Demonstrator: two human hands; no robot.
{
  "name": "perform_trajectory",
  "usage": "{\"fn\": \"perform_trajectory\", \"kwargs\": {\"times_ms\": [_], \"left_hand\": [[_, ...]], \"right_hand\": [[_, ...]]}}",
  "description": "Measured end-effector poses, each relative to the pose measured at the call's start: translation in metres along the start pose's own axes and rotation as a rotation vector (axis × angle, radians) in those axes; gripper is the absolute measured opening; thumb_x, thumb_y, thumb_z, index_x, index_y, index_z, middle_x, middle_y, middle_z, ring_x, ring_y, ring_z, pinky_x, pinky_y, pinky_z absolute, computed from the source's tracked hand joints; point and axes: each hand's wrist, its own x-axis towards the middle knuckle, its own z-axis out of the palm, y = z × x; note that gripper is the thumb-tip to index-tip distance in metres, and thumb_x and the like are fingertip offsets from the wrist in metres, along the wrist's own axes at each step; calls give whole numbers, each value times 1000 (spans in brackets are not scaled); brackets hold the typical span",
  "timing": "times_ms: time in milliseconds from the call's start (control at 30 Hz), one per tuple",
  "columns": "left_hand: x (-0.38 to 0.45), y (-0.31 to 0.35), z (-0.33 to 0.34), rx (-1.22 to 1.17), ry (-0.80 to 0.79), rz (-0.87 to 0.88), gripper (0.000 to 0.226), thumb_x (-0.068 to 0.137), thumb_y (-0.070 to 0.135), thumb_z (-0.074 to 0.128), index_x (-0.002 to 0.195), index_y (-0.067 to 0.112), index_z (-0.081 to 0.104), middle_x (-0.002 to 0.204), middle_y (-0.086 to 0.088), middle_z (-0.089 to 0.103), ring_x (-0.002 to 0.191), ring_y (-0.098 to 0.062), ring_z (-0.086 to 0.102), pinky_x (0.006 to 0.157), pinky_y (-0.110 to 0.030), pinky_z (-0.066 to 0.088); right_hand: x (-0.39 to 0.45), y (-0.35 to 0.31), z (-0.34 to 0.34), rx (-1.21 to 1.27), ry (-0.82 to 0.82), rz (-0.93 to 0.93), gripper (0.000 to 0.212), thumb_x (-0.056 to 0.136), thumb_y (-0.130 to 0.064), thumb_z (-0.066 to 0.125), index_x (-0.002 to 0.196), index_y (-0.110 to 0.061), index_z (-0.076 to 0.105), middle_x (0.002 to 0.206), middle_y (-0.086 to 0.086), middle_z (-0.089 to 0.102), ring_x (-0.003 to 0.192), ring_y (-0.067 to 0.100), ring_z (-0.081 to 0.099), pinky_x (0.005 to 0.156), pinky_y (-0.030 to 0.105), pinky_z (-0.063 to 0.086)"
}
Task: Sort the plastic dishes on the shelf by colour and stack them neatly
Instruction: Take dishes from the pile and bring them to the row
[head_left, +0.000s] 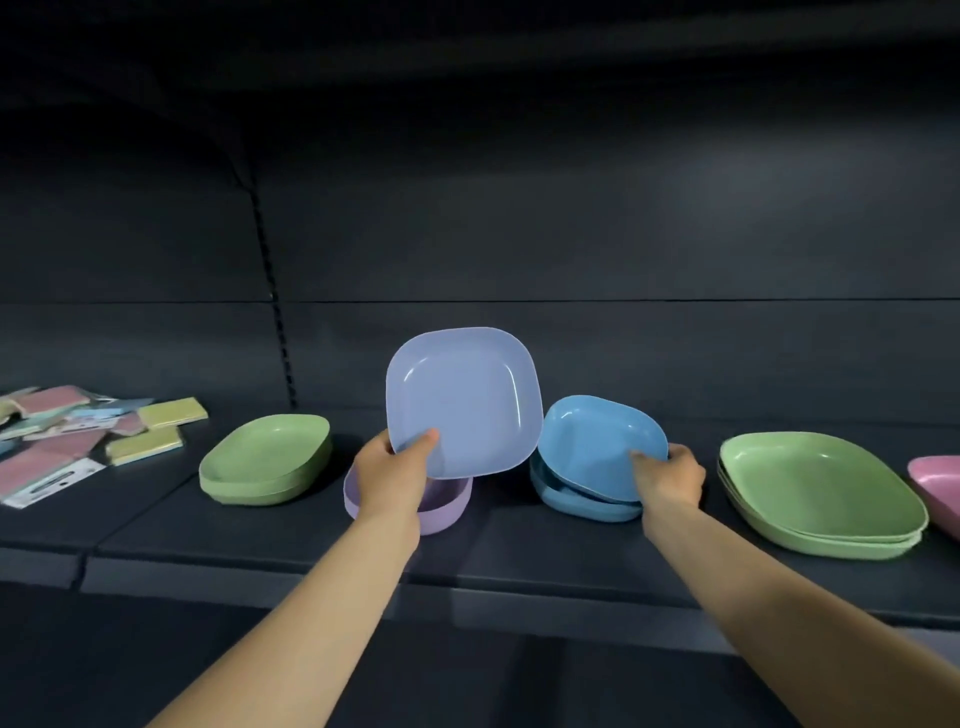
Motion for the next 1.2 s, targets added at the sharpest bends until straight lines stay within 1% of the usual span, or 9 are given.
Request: {"fn": "perform_trajectory", "kwargs": {"times_ms": [200, 367, 567, 667, 733, 833, 933, 1067, 1200], "left_hand": [[-2, 4, 1, -4, -43, 20, 12, 85, 16, 67, 82, 26, 60, 86, 5, 65, 83, -17, 60, 76, -31, 49], [-5, 7, 3, 5, -70, 27, 11, 85, 16, 66, 85, 25, 60, 90, 4, 65, 92, -21, 62, 74, -30, 47], [-17, 13, 6, -111, -79, -91, 12, 79, 13, 72, 71, 22, 67, 87, -3, 67, 92, -32, 67, 85, -46, 55], [-31, 17, 14, -75, -88, -41, 5, 85, 12, 66, 90, 14, 65, 81, -1, 63, 76, -20, 62, 68, -30, 55], [-46, 21, 25, -51, -89, 7, 11, 88, 10, 63, 99, 11, 61, 84, -1, 62, 75, -18, 58, 58, -21, 46], [-68, 23, 47, -48, -107, 13, 11, 86, 8, 64, 95, 13, 61, 92, -2, 64, 90, -25, 60, 70, -28, 50], [-99, 21, 78, 9, -145, 36, 12, 86, 9, 64, 84, 19, 59, 85, 3, 63, 83, -21, 60, 69, -30, 49], [-157, 9, 136, 73, -227, 86, 7, 87, 12, 62, 93, 16, 62, 87, 4, 63, 80, -14, 58, 60, -23, 44], [-225, -9, 204, 57, -301, 75, 6, 87, 11, 61, 91, 16, 62, 83, 4, 62, 74, -9, 56, 57, -22, 42]], "right_hand": [[-1, -2, 3, -101, 51, -48, 26, 87, -13, 52, 112, -7, 57, 127, 14, 43, 116, 35, 45, 98, 43, 42], [-2, -1, 0, -218, 47, -99, 31, 83, -7, 59, 113, -10, 50, 130, 15, 40, 120, 35, 40, 99, 40, 37], [-17, -14, -19, -271, 46, -244, 48, 81, -22, 72, 120, -8, 47, 130, 17, 41, 122, 35, 39, 98, 40, 36], [-24, -20, -40, -220, 27, -358, 56, 79, -28, 75, 123, -9, 47, 127, 15, 43, 119, 33, 42, 98, 36, 35], [-30, -27, -57, -89, -34, -388, 53, 79, -32, 74, 122, -12, 49, 121, 9, 45, 113, 26, 47, 94, 32, 39], [-43, -38, -91, 254, -196, -338, 41, 84, -37, 68, 116, -17, 51, 111, 1, 53, 98, 14, 55, 80, 23, 42], [-47, -43, -135, 427, -317, -314, 40, 87, -40, 63, 118, -18, 53, 109, -1, 61, 99, 14, 59, 75, 25, 44], [-36, -43, -207, 360, -378, -402, 33, 87, -31, 66, 117, -22, 54, 102, -2, 68, 94, 12, 65, 75, 23, 47], [-11, -30, -288, 262, -308, -428, 26, 89, -15, 64, 111, -23, 54, 103, 0, 67, 93, 15, 66, 73, 24, 51]]}}
